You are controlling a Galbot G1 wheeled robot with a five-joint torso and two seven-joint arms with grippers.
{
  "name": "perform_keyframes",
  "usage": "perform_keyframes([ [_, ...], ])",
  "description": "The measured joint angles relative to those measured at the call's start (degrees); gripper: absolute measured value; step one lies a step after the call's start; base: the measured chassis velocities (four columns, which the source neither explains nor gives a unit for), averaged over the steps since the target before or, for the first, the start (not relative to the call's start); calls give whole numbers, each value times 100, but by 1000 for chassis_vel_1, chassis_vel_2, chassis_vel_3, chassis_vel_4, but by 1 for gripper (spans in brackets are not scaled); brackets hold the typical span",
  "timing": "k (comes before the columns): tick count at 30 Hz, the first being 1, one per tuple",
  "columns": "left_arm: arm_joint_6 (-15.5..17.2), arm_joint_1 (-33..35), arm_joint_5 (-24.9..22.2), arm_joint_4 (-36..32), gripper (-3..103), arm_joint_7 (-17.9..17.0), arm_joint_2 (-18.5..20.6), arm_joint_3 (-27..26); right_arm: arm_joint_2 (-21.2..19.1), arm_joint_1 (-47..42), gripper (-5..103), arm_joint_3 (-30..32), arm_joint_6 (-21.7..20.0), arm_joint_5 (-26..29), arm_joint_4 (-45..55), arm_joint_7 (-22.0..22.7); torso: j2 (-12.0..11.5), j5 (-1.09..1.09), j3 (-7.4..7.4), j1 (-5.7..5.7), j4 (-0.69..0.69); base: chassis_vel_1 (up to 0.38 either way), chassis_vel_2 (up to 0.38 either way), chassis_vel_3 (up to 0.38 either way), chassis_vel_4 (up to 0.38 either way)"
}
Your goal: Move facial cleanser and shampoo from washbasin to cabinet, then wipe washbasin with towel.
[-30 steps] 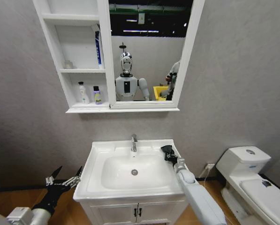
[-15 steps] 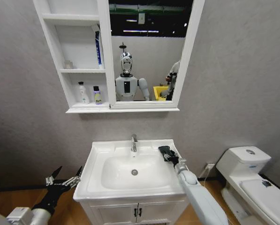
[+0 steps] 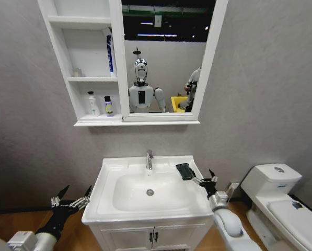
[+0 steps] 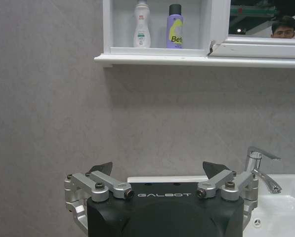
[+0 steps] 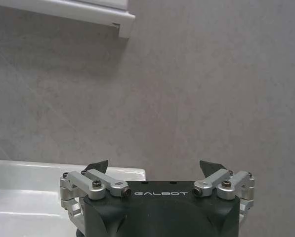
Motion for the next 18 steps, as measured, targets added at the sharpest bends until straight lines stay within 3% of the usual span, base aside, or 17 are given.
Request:
perform_keyframes([
  [9, 0, 0, 0, 0, 100, 1, 0, 1, 475, -2107, 100, 592, 216, -33, 1686, 113, 0, -3, 0, 0, 4, 0, 0, 0, 0],
  [18, 0, 0, 0, 0, 100, 1, 0, 0, 719, -2658, 100, 257, -164, -280, 2494, 291, -1, -2, 1, 1, 5, 0, 0, 0, 0],
])
